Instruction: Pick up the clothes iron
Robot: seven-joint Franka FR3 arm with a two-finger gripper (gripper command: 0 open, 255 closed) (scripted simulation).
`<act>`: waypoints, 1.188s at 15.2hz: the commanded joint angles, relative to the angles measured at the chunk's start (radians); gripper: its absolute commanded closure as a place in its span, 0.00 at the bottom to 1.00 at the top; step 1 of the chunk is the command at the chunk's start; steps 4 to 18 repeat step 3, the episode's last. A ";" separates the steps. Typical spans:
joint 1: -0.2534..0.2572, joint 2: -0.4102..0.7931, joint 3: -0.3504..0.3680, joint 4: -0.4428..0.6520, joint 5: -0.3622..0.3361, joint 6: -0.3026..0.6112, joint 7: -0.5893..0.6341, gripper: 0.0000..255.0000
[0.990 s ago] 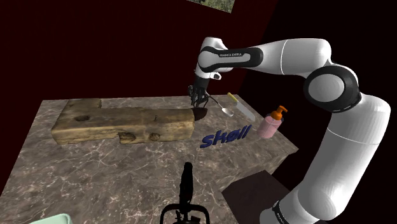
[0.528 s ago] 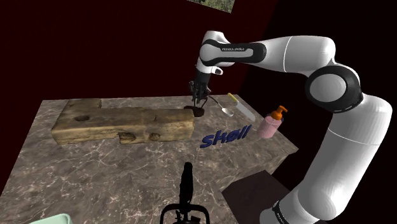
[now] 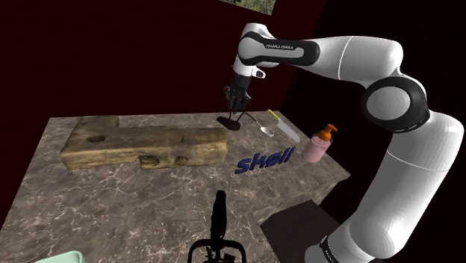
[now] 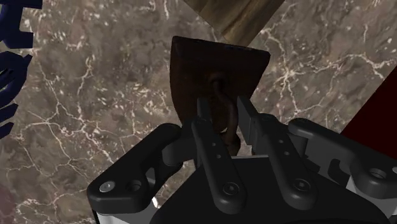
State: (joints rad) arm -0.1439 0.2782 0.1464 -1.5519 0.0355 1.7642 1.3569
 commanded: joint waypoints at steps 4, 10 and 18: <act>0.001 -0.001 0.001 0.028 0.000 -0.029 0.002 1.00; 0.001 -0.001 0.001 0.028 0.000 -0.029 0.002 1.00; 0.001 -0.001 0.001 0.028 0.000 -0.029 0.002 1.00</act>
